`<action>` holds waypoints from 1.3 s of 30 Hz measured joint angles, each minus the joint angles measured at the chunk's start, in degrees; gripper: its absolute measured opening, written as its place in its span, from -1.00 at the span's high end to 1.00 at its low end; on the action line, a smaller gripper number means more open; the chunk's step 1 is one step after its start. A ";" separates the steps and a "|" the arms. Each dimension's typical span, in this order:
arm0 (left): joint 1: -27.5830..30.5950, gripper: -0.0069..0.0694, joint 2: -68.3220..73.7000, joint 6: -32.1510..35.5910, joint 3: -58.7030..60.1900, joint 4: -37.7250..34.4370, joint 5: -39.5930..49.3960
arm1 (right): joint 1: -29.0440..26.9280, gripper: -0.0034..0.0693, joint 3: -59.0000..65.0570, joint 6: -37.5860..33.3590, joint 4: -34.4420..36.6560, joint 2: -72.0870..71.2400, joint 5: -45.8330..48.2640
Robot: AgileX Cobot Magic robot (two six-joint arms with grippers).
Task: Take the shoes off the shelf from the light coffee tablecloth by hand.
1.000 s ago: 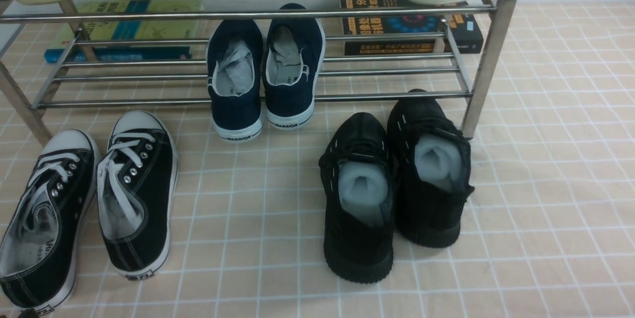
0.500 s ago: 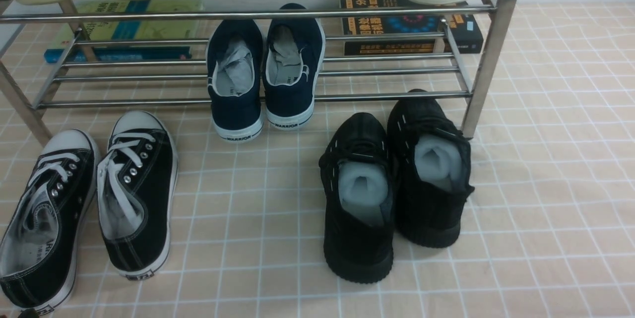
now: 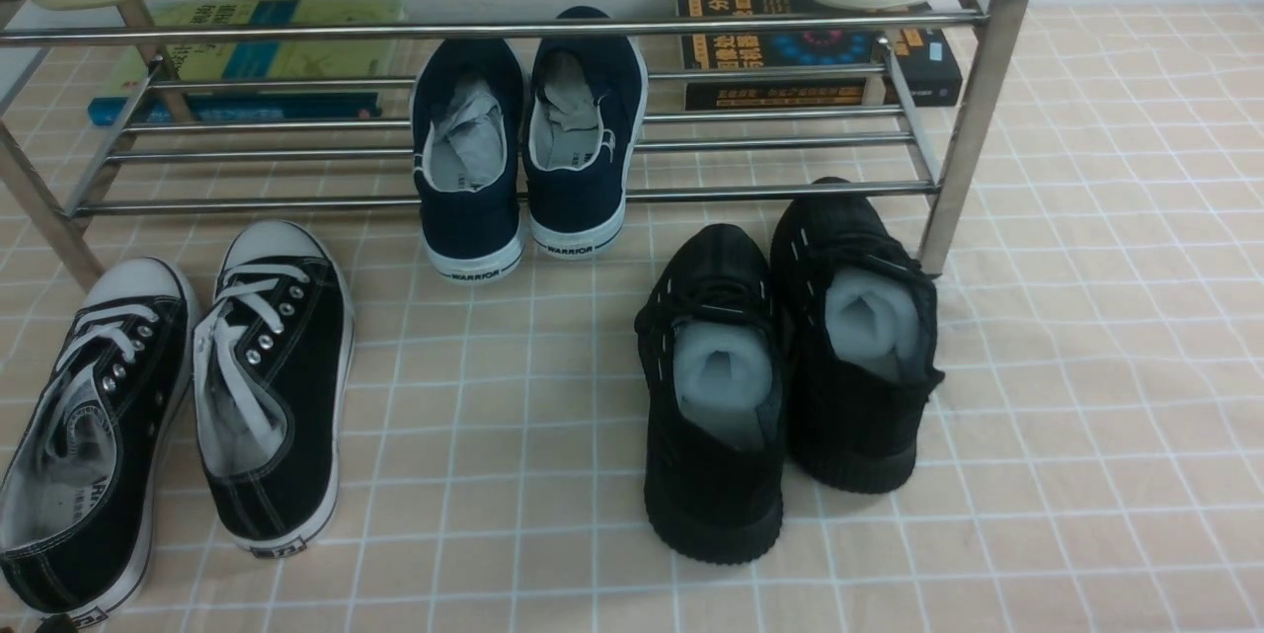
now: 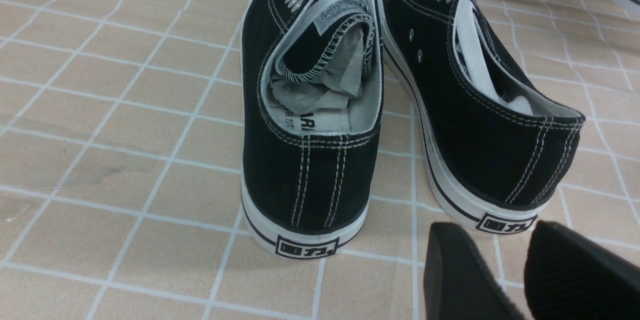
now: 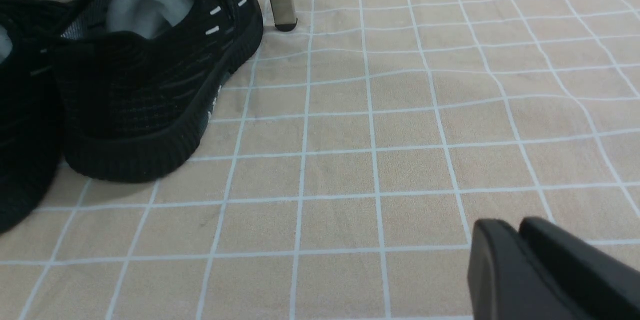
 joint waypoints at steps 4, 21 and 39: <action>0.00 0.19 0.00 0.00 0.00 0.00 0.00 | 0.00 0.68 0.00 0.00 0.00 0.00 0.00; 0.00 0.19 0.00 0.00 0.00 0.00 0.00 | 0.00 0.64 0.00 0.00 0.00 0.00 0.00; 0.00 0.19 0.00 0.00 0.00 0.00 0.00 | 0.00 0.58 0.00 0.00 0.00 0.00 0.00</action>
